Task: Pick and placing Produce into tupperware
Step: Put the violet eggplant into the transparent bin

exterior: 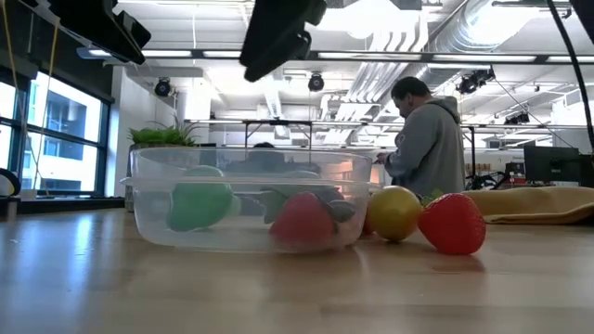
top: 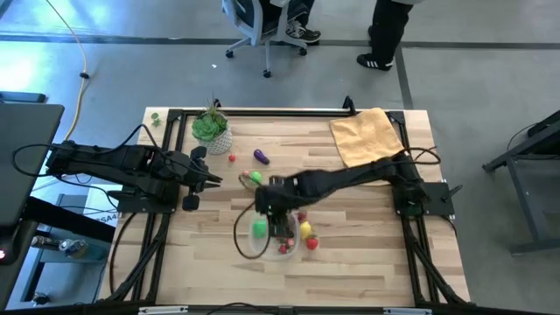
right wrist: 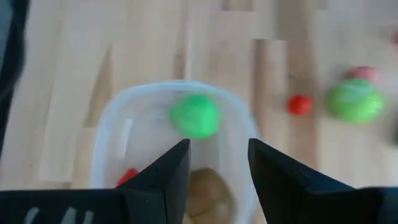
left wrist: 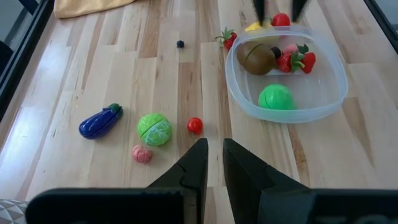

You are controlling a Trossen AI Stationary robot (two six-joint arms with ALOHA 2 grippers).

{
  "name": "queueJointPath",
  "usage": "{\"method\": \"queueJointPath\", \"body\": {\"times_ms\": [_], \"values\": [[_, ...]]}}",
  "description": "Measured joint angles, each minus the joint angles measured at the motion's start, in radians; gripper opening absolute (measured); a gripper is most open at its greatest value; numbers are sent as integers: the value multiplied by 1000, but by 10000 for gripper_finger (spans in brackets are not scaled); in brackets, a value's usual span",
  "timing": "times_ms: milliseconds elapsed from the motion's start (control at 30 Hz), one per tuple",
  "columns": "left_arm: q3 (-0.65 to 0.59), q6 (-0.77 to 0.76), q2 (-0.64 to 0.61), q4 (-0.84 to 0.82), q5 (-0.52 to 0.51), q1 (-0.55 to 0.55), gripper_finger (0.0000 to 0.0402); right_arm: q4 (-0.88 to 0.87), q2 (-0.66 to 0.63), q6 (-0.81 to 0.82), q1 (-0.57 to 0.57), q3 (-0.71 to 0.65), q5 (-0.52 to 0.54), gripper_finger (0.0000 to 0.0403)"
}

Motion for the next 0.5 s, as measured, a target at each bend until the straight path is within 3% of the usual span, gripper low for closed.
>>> {"method": "queueJointPath", "body": {"times_ms": [267,500], "values": [[0,0,0,0,0,0,40,-155,0,8,-134,91,35,153],[0,0,0,0,0,0,40,-167,2,-15,-261,62,-45,153]]}}
